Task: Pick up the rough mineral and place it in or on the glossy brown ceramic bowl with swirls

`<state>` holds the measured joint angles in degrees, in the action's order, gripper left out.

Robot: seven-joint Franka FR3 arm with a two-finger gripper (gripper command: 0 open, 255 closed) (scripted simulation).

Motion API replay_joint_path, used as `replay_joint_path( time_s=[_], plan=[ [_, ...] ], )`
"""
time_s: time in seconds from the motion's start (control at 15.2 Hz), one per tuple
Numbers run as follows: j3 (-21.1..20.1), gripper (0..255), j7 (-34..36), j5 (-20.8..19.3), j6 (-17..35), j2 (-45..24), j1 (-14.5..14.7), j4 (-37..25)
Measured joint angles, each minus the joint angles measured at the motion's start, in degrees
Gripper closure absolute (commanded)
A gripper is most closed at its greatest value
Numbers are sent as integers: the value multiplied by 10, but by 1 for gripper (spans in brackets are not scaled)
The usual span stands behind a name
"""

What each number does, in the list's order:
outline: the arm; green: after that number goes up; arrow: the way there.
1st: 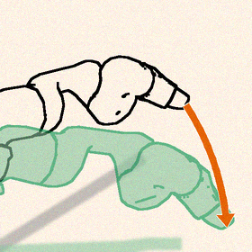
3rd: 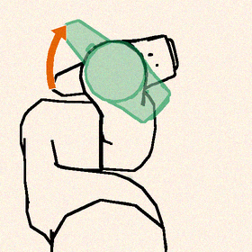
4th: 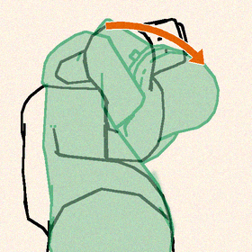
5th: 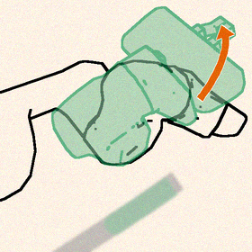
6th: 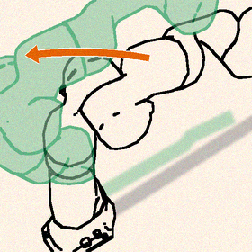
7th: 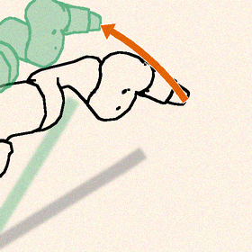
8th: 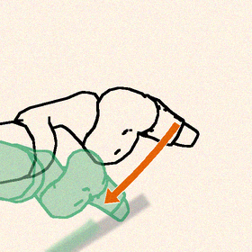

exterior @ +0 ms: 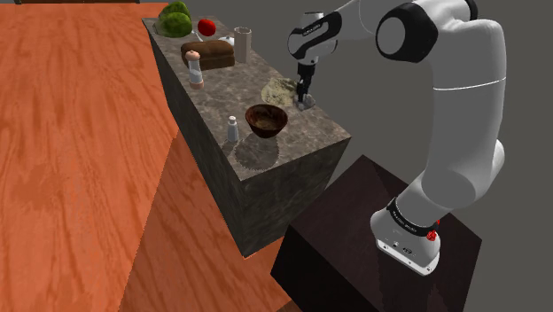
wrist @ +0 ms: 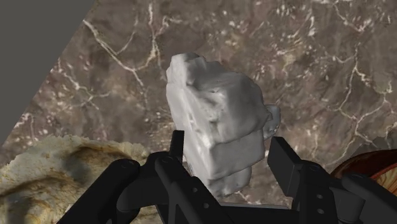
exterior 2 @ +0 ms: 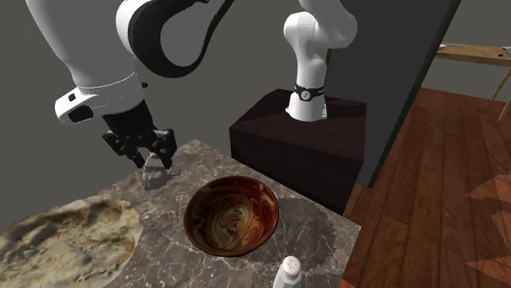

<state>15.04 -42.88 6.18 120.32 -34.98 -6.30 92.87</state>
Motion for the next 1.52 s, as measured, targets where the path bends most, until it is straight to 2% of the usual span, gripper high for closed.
replay_joint_path(
  time_s=[1.12, 1.52],
  plan=[
    [10, 255, 5, -16, -98, 63, 6, -37],
    [12, 255, 6, -19, -141, 73, 6, -70]
  ],
)
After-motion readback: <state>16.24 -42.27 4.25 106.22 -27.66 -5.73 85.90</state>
